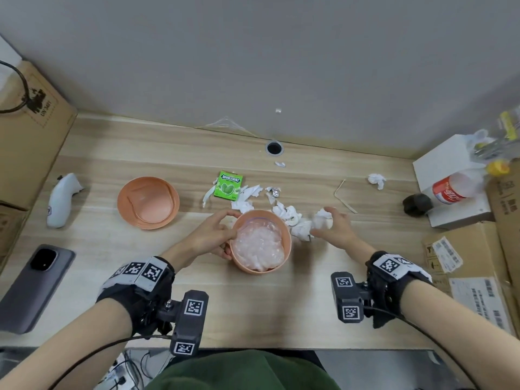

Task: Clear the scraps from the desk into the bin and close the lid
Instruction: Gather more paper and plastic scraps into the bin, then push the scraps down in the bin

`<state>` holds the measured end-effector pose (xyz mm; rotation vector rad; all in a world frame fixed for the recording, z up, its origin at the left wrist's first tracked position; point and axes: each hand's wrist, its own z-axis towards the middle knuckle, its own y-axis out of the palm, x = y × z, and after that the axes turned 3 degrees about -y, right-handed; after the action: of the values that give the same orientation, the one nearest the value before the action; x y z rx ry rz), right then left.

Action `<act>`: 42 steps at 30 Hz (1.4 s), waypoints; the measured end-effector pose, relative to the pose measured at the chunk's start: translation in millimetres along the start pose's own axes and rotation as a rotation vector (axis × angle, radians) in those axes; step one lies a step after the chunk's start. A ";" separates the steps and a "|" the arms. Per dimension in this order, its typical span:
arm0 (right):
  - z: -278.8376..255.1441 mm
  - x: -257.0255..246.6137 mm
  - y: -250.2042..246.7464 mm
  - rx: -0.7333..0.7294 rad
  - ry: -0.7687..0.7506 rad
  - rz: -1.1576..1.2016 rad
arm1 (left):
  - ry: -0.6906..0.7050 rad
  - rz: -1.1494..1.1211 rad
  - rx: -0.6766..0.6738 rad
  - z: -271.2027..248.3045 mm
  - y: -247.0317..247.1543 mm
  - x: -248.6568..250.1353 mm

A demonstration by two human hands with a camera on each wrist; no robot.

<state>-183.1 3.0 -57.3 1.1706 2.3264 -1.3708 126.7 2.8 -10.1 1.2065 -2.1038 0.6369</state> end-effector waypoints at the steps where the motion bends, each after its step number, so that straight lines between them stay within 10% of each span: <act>1: 4.5 3.0 3.1 0.007 0.013 -0.020 | -0.005 0.005 0.000 0.8 -0.2 0.9; 18: 25.2 -11.3 11.8 0.058 -0.165 0.064 | -0.052 -0.008 -0.010 11.2 2.8 6.1; 22: -6.3 -69.4 -16.6 -0.052 -0.360 0.386 | -0.042 0.006 -0.017 12.9 6.5 10.1; 30: -48.2 -114.4 -13.5 -0.501 -0.650 -0.007 | -0.003 0.008 -0.085 0.9 7.6 16.4; 42: 12.3 -93.4 38.7 -0.275 -0.282 0.069 | 0.060 -0.186 0.182 -40.7 -58.6 -27.0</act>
<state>-95.7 -46.6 -40.5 0.9033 2.1660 -1.0704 200.0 18.4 4.4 1.4455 -1.8883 0.7817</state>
